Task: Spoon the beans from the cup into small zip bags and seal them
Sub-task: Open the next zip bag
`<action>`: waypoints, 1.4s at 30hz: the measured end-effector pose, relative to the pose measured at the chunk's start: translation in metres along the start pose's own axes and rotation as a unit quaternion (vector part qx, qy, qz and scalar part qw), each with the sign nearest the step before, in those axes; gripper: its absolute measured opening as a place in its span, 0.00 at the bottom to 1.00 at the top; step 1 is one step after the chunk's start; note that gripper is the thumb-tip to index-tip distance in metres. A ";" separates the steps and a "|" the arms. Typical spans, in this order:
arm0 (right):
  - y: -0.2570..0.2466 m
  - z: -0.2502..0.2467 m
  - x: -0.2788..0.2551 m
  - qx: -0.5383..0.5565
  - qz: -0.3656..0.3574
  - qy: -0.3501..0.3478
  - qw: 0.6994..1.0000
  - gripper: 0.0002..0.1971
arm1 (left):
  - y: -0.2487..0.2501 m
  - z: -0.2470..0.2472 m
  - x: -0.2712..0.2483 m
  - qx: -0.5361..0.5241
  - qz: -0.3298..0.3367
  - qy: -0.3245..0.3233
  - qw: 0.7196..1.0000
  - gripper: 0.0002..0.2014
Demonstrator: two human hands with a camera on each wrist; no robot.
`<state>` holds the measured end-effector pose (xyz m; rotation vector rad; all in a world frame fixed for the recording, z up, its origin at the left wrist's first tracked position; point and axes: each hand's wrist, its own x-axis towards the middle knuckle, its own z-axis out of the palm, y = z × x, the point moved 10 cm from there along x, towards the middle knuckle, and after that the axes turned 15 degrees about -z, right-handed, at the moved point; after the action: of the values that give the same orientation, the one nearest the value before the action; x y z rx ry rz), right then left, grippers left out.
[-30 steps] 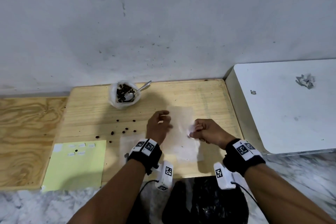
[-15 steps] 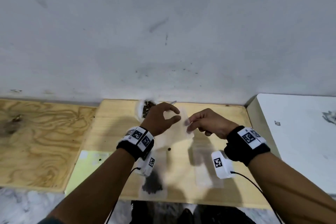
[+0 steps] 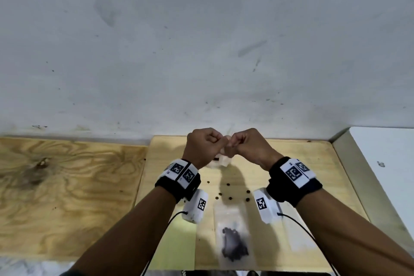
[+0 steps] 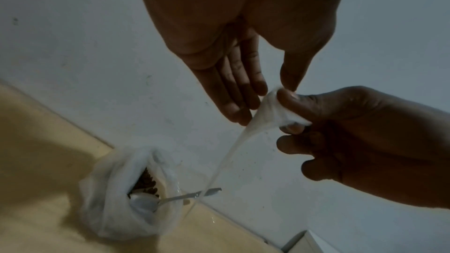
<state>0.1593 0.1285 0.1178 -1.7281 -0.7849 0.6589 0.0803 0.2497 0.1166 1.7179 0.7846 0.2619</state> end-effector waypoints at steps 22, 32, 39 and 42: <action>0.003 -0.004 0.027 -0.036 0.017 -0.079 0.996 0.07 | -0.007 0.004 0.031 -0.001 -0.083 -0.096 0.992 0.07; 0.008 -0.041 0.049 -0.076 -0.045 0.036 0.995 0.12 | 0.003 0.014 0.033 0.122 -0.061 -0.060 0.989 0.10; -0.001 -0.021 0.049 -0.100 -0.111 -0.046 0.988 0.15 | 0.012 0.019 0.034 0.125 0.004 -0.051 0.991 0.07; 0.003 -0.027 0.051 -0.068 -0.078 -0.009 0.995 0.16 | 0.024 0.017 0.027 0.233 0.112 0.014 0.966 0.31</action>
<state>0.2122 0.1513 0.1196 -1.7638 -0.9854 0.5252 0.1185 0.2507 0.1277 2.2595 0.7077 0.2703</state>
